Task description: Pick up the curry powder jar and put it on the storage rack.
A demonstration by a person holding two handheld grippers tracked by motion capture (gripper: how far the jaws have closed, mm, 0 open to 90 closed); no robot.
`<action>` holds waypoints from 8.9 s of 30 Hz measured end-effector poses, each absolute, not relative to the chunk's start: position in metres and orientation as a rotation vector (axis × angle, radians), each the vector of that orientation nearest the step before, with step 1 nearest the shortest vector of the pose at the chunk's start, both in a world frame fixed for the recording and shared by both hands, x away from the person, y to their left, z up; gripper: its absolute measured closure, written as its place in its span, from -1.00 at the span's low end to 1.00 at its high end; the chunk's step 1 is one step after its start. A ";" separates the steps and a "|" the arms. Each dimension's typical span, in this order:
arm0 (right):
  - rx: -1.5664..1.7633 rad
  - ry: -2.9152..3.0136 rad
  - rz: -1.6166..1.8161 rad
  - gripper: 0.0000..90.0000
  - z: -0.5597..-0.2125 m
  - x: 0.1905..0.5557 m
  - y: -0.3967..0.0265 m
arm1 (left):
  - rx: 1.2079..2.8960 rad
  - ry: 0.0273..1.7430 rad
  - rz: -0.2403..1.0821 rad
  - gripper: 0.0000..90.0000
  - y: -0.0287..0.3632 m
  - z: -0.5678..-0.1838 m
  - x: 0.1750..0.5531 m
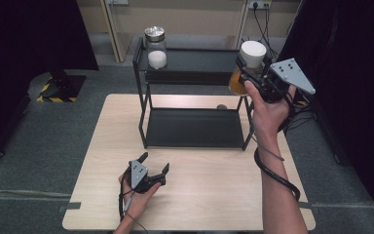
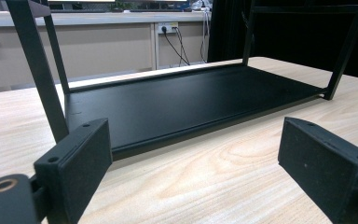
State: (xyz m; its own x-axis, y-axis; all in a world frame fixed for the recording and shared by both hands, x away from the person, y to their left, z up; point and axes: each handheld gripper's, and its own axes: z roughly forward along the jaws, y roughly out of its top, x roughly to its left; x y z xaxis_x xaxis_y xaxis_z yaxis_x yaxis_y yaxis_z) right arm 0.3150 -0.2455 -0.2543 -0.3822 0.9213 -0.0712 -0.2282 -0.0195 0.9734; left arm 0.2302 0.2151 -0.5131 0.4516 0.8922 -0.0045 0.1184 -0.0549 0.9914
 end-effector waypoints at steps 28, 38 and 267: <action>0.868 1.325 1.549 -0.25 -0.228 0.348 -0.244 | 1.507 0.927 0.806 -0.80 0.216 -0.513 0.231; 0.912 1.328 1.528 -0.25 -0.216 0.362 -0.244 | 1.510 0.928 0.803 -0.80 0.216 -0.513 0.231; 1.073 1.787 1.386 -0.89 -0.489 0.220 -0.294 | 1.519 0.920 0.813 -0.79 0.214 -0.512 0.231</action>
State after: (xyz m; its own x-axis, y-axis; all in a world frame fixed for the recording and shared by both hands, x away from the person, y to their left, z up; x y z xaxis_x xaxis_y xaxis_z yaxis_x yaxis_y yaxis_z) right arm 0.2199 -0.2939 -0.4889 -0.4715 0.8818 0.0026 0.2218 0.1158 0.9682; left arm 0.2308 0.2143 -0.5124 0.4577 0.8891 0.0071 0.1168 -0.0681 0.9908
